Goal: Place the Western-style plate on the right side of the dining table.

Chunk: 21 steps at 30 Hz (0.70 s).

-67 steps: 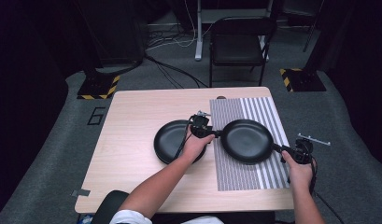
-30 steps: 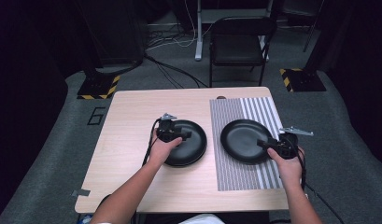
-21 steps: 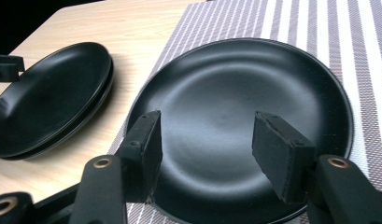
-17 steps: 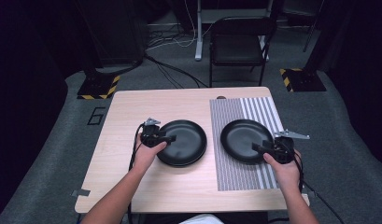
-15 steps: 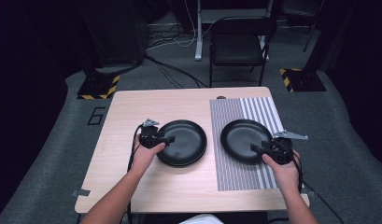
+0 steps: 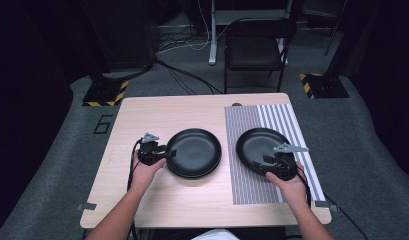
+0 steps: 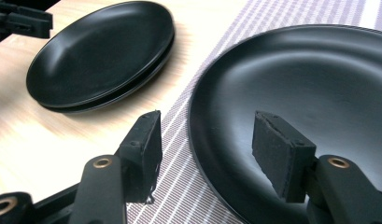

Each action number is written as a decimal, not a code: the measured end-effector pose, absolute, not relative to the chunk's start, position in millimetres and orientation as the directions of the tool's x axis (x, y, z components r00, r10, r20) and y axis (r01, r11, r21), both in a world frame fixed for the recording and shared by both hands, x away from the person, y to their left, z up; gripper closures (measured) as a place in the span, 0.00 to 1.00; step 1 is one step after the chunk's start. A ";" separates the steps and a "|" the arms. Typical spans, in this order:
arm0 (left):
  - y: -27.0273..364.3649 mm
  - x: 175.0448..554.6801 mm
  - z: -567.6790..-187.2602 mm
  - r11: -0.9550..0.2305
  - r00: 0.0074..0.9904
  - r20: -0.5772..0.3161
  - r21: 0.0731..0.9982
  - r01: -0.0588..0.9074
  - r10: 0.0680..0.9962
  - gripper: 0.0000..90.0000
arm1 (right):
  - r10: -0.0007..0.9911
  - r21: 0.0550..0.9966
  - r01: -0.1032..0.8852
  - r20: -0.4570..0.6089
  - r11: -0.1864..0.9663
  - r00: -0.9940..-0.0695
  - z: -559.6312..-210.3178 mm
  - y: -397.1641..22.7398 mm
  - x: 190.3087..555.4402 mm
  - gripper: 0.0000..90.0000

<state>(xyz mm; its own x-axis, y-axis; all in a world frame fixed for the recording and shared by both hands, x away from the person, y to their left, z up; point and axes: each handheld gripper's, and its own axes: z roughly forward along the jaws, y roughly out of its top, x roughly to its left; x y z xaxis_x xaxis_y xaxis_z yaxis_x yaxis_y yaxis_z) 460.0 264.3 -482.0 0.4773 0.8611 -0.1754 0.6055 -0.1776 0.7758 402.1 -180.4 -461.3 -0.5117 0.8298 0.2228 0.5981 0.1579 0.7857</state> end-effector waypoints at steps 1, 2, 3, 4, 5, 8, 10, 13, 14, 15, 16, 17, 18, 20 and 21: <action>266.4 459.5 -484.0 -0.176 0.471 -0.173 0.774 0.608 0.865 0.46 | 0.826 0.787 0.596 0.223 0.162 -0.518 -463.2 -177.1 402.2 0.47; 267.9 459.7 -485.4 -0.178 0.465 -0.173 0.766 0.617 0.868 0.46 | 0.821 0.786 0.595 0.221 0.169 -0.526 -465.3 -173.9 402.7 0.47; 270.0 459.9 -486.0 -0.182 0.466 -0.173 0.762 0.621 0.868 0.46 | 0.818 0.781 0.600 0.223 0.176 -0.530 -467.2 -170.4 402.9 0.47; 271.2 460.0 -486.4 -0.178 0.460 -0.173 0.762 0.623 0.871 0.46 | 0.816 0.781 0.596 0.214 0.186 -0.536 -469.2 -166.9 403.4 0.47; 272.6 459.7 -486.4 -0.188 0.458 -0.161 0.758 0.625 0.874 0.46 | 0.816 0.781 0.592 0.204 0.197 -0.540 -470.6 -163.3 403.2 0.47; 276.3 459.1 -489.4 -0.198 0.452 -0.133 0.765 0.612 0.882 0.46 | 0.797 0.797 0.551 0.156 0.248 -0.584 -473.3 -151.8 401.6 0.47; 279.0 460.0 -492.3 -0.215 0.452 -0.116 0.759 0.615 0.885 0.46 | 0.777 0.804 0.520 0.122 0.287 -0.618 -474.4 -145.3 399.9 0.47; 284.1 461.7 -495.1 -0.203 0.437 -0.117 0.760 0.617 0.892 0.46 | 0.741 0.806 0.492 0.103 0.328 -0.664 -478.5 -134.5 397.8 0.47; 286.2 462.1 -495.8 -0.193 0.436 -0.126 0.764 0.616 0.891 0.45 | 0.731 0.803 0.490 0.102 0.340 -0.675 -480.2 -131.4 397.6 0.47; 288.6 462.4 -496.0 -0.187 0.436 -0.134 0.764 0.618 0.890 0.45 | 0.723 0.798 0.492 0.106 0.347 -0.682 -481.8 -128.4 397.5 0.47; 290.3 462.6 -496.5 -0.175 0.434 -0.144 0.769 0.615 0.889 0.44 | 0.715 0.796 0.488 0.104 0.356 -0.691 -483.4 -125.8 397.6 0.47; 291.4 462.3 -496.3 -0.168 0.431 -0.149 0.772 0.613 0.890 0.44 | 0.708 0.794 0.484 0.099 0.367 -0.699 -484.9 -123.3 397.6 0.47; 292.8 461.4 -495.1 -0.167 0.429 -0.142 0.779 0.605 0.892 0.45 | 0.703 0.793 0.481 0.096 0.374 -0.705 -485.9 -121.6 397.5 0.47; 296.2 460.6 -493.0 -0.156 0.430 -0.149 0.788 0.595 0.890 0.45 | 0.680 0.794 0.468 0.096 0.388 -0.727 -487.6 -117.4 396.4 0.47; 298.2 460.8 -492.6 -0.144 0.423 -0.157 0.790 0.596 0.892 0.45 | 0.671 0.795 0.461 0.094 0.395 -0.736 -488.0 -115.7 395.4 0.47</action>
